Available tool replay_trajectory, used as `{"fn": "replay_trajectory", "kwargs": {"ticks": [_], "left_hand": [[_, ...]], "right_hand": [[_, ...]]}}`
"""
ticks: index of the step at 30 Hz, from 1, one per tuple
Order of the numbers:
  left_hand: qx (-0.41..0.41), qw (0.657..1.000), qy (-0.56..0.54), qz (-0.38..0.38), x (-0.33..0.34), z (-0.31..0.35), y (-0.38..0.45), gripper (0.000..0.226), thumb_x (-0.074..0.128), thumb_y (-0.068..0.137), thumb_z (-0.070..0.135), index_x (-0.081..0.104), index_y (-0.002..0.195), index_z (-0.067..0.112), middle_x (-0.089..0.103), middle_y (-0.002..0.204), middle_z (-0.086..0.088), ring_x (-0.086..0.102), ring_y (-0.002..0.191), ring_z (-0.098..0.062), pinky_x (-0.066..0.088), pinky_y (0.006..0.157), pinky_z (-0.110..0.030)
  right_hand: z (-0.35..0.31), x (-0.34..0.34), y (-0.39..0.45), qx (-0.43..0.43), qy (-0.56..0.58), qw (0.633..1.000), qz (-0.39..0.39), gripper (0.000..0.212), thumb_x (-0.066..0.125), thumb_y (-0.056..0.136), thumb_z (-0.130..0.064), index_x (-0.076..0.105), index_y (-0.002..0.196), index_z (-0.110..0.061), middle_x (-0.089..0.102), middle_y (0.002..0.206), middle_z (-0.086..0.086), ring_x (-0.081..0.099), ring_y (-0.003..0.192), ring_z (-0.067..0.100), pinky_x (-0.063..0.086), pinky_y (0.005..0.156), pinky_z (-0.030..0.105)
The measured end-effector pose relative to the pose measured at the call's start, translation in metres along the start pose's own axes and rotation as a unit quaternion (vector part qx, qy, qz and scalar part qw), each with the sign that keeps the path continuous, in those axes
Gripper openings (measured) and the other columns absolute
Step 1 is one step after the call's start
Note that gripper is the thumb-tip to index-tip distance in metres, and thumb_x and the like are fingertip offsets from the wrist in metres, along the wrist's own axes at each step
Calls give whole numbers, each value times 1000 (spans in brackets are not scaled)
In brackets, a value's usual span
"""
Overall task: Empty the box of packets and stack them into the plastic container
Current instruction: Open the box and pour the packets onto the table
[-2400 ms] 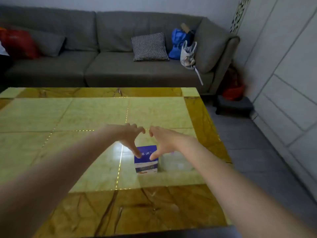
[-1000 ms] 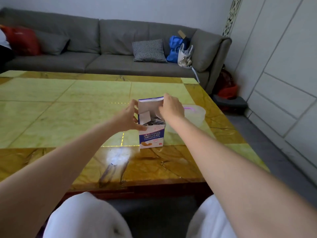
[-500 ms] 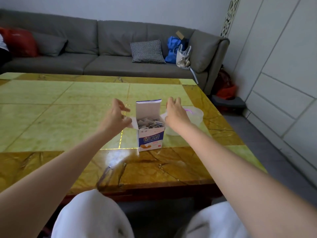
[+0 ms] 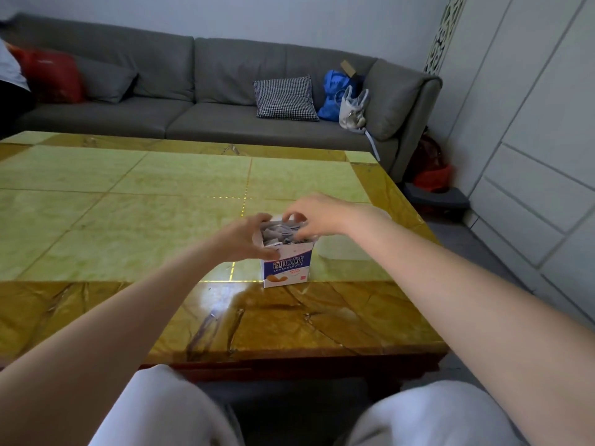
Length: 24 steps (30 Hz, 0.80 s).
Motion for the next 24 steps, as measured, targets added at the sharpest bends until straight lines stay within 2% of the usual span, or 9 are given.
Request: {"fn": "replay_trajectory", "kwargs": {"ticks": [3,6,8,13,16,19,21,23,24], "left_hand": [[0,1000,-27,1,0,-6,3,76,77,72,23,37,136,12,53,130,-7,50,110,-18,45,83,-28],[0,1000,-20,6,0,-13,7,72,79,69,27,44,130,12,58,125,-7,54,109,-22,50,88,-36],[5,1000,-23,8,0,-14,8,70,79,68,26,46,128,11,59,123,-7,55,109,-23,51,88,-39],[40,999,7,6,-3,-18,9,76,82,64,27,45,130,14,59,122,-3,55,104,-16,48,84,-28],[44,999,27,0,-4,-19,10,82,82,62,31,43,132,16,59,125,-3,56,105,-18,49,86,-30],[36,999,31,1,-6,-17,12,84,82,63,32,39,134,16,56,125,-1,54,96,-18,47,82,-29],[30,999,25,-2,-5,-18,12,85,82,63,32,39,135,16,56,124,0,54,100,-18,47,83,-30],[28,999,17,-4,-4,-19,12,84,82,63,32,40,134,15,56,127,-3,54,112,-22,49,91,-37],[24,1000,12,-2,-4,-19,12,83,82,63,30,40,134,15,56,127,-3,53,115,-23,49,93,-39]], "right_hand": [[-11,-5,12,-23,-37,998,-39,58,67,82,-22,45,135,-24,59,120,4,56,107,22,47,84,29],[-21,-13,23,-41,-58,994,-80,60,70,79,-24,47,134,-26,61,106,-1,60,99,20,51,84,33],[-23,-14,31,-37,-66,990,-117,59,71,79,-24,48,133,-27,61,110,0,62,97,21,54,82,32],[-13,-15,39,13,32,986,-163,54,66,83,-19,47,134,-23,60,116,6,64,93,23,56,61,23],[-10,-7,41,32,41,981,-188,54,63,86,-18,43,136,-24,52,116,2,60,99,23,58,68,27],[-14,6,46,37,1,970,-240,54,60,86,-17,40,136,-23,52,127,6,61,104,28,58,76,36],[-21,12,47,27,-36,971,-237,46,57,88,-14,43,132,-18,56,120,6,61,97,24,57,70,30],[-24,18,50,21,-61,981,-183,37,52,91,-13,49,128,-12,58,108,5,58,86,21,49,59,23],[-25,21,51,21,-61,986,-152,33,50,92,-12,53,125,-11,60,104,5,57,83,21,47,59,23]]}}
Point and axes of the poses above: each hand's wrist, its own y-axis towards the middle knuckle, its own x-axis out of the palm, z = x × y, the point moved 2 cm from there along y, towards the middle knuckle
